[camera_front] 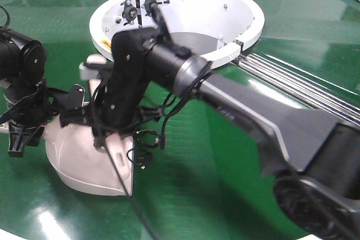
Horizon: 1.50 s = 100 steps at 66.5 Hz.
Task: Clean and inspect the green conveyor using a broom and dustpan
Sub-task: 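Sweep the black cable into the dustpan with the brush in the right gripper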
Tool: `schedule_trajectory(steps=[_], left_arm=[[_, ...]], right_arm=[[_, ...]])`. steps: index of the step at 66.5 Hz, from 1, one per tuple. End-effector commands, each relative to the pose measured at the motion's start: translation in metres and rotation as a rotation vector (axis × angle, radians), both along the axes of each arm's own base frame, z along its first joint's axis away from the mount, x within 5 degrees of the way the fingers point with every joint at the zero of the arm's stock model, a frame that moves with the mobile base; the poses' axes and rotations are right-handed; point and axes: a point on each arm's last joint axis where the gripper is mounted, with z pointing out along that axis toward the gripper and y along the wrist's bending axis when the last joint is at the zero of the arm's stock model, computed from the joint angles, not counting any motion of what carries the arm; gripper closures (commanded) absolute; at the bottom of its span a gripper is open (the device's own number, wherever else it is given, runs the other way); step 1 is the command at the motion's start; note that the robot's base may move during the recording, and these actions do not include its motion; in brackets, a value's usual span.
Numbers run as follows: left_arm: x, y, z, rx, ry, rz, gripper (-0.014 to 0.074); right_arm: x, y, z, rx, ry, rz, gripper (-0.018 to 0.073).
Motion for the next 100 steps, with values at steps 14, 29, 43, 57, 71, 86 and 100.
schedule_trajectory(steps=[14,29,43,57,71,86,100], left_arm=[[-0.002,-0.006,0.022,-0.032,-0.072,-0.014,0.0603],[-0.002,-0.006,0.022,-0.032,-0.071,-0.014,0.0603],[-0.002,-0.006,0.022,-0.032,-0.072,-0.014,0.0603],[-0.002,-0.006,0.022,-0.032,-0.072,-0.014,0.0603],[-0.002,-0.006,0.022,-0.032,-0.072,-0.014,0.0603],[-0.002,-0.006,0.022,-0.032,-0.072,-0.014,0.0603],[-0.002,-0.006,0.022,-0.032,-0.072,-0.014,0.0603]], right_arm=[[-0.006,-0.065,0.051,-0.048,-0.046,-0.103,0.0564],[-0.017,-0.093,0.011,-0.208,0.055,-0.16,0.0564],[-0.029,-0.103,-0.023,-0.297,0.159,-0.179,0.0564],[-0.032,-0.105,-0.03,-0.312,0.187,-0.202,0.0564],[-0.03,-0.102,-0.042,-0.322,0.229,-0.228,0.0564],[-0.031,-0.093,-0.069,-0.319,0.329,-0.225,0.0564],[-0.035,-0.08,-0.081,-0.326,0.352,-0.182,0.0564]])
